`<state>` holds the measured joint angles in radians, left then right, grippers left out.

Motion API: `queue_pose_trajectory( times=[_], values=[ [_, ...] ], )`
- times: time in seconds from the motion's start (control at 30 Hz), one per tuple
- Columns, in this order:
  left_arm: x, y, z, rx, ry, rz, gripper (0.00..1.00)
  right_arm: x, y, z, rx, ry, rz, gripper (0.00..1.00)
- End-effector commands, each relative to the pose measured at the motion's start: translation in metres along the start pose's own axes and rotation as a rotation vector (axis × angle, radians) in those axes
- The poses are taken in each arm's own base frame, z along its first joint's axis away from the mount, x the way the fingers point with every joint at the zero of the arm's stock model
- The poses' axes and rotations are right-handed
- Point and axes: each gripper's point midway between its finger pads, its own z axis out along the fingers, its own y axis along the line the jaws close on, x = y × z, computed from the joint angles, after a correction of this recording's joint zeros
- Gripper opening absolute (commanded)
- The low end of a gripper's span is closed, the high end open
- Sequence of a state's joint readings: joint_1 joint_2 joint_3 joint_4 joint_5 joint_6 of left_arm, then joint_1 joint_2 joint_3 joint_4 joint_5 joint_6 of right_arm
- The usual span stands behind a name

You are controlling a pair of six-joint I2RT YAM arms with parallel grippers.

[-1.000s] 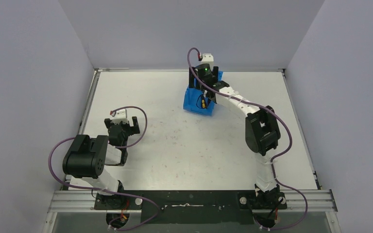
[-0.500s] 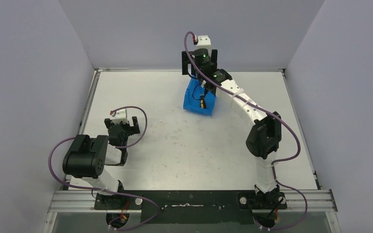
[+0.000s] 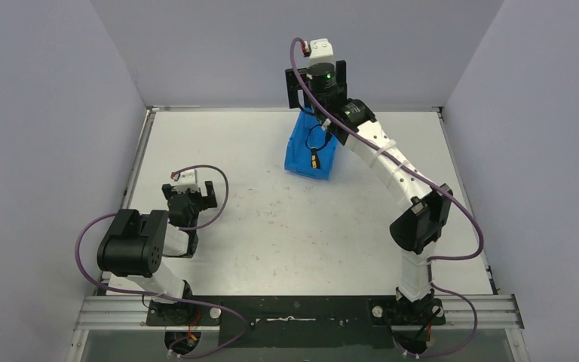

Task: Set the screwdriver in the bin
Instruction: Reset both arms

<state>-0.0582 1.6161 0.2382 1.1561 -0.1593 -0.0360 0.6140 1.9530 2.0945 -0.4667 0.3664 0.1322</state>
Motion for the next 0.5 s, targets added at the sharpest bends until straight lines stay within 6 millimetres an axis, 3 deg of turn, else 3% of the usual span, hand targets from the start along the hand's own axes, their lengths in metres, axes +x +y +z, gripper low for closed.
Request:
queue_pose_trajectory(
  times=[0.0, 0.47],
  values=[
    [-0.022, -0.003, 0.005, 0.008, -0.075, -0.006, 0.97, -0.055, -0.042, -0.039, 0.039, -0.101, -0.014, 1.0],
    [-0.022, -0.003, 0.005, 0.008, -0.074, -0.006, 0.97, -0.033, -0.16, -0.046, 0.084, -0.001, -0.018, 1.0]
  ],
)
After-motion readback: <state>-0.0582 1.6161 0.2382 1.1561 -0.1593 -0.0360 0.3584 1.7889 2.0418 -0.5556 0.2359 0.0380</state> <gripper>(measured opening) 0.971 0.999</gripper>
